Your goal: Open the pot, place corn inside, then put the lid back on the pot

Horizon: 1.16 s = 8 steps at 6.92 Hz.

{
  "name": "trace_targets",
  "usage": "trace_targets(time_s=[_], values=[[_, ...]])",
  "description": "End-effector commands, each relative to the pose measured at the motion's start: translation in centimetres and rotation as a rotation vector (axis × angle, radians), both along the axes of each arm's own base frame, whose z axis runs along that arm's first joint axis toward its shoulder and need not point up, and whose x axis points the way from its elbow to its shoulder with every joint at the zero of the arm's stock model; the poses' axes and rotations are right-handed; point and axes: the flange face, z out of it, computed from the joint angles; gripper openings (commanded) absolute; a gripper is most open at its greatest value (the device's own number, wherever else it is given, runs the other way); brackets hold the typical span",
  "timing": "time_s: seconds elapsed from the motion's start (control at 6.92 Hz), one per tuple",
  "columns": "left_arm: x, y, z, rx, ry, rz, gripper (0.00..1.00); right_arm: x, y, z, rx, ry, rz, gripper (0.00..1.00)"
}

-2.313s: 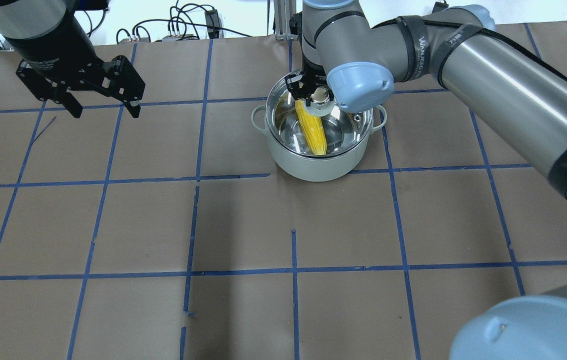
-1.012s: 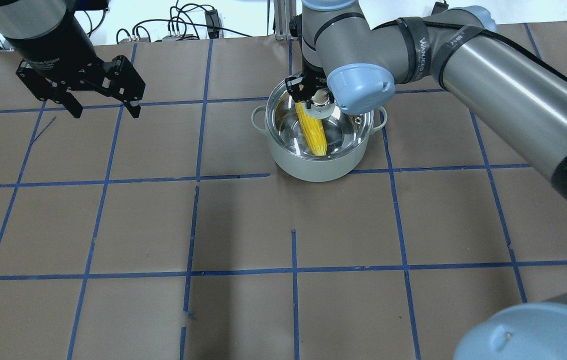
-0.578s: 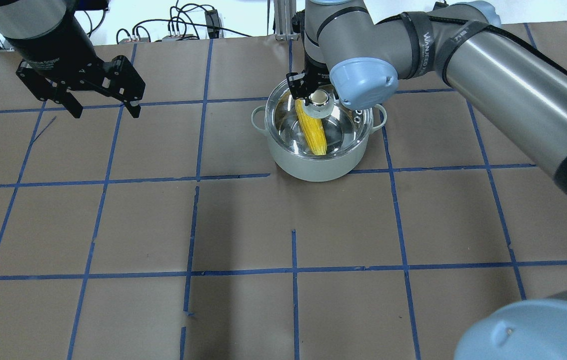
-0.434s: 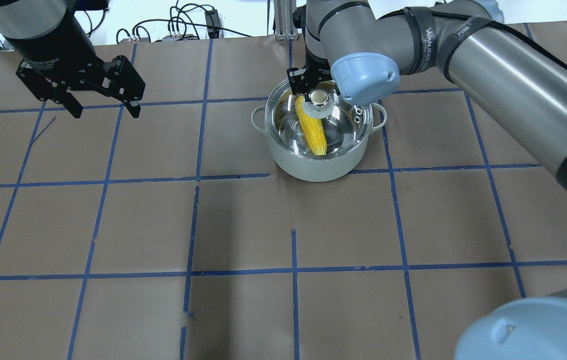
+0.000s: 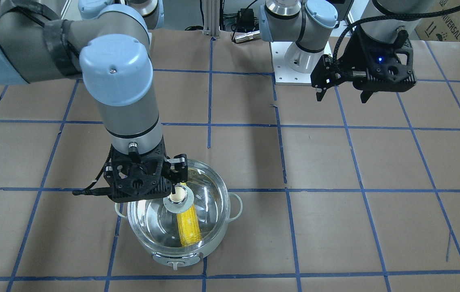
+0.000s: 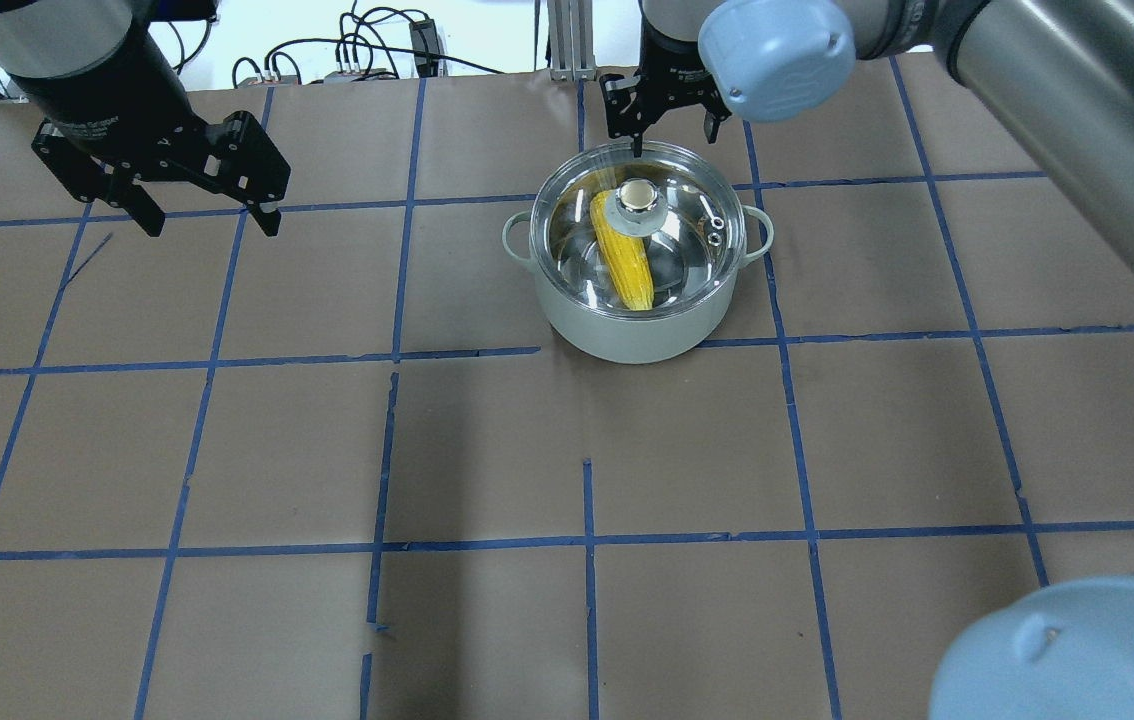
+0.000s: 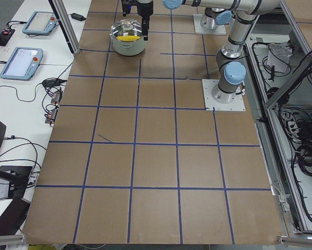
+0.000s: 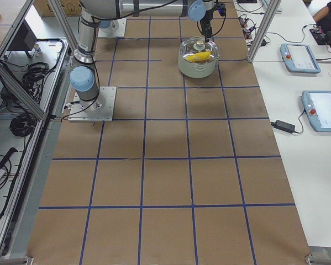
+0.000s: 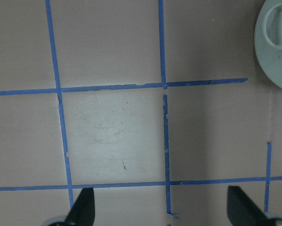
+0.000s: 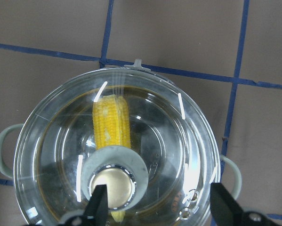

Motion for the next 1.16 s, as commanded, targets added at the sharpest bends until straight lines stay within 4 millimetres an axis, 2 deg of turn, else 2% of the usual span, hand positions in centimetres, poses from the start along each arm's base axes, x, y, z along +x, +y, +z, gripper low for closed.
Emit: trace_targets(time_s=[0.0,0.14,0.43,0.72,0.87,1.01], values=[[0.0,0.0,0.0,0.0,0.0,0.002,1.0,-6.3,0.8,4.1,0.036,0.014,0.02,0.79],[0.0,0.0,0.0,0.0,-0.003,0.001,1.0,-7.8,1.8,5.9,0.036,0.017,0.025,0.79],[0.0,0.0,0.1,-0.003,-0.002,0.015,1.0,-8.9,3.9,7.9,0.057,0.023,0.046,0.76],[0.1,-0.2,-0.1,-0.004,-0.006,0.0,1.0,-10.3,6.4,7.6,0.07,-0.007,0.056,0.73],[0.1,-0.2,-0.1,-0.004,-0.004,0.0,1.0,-11.7,7.2,7.2,0.058,-0.025,0.048,0.76],[0.0,-0.2,-0.1,-0.004,-0.003,0.001,1.0,-12.9,9.0,7.5,0.059,-0.025,0.044,0.77]])
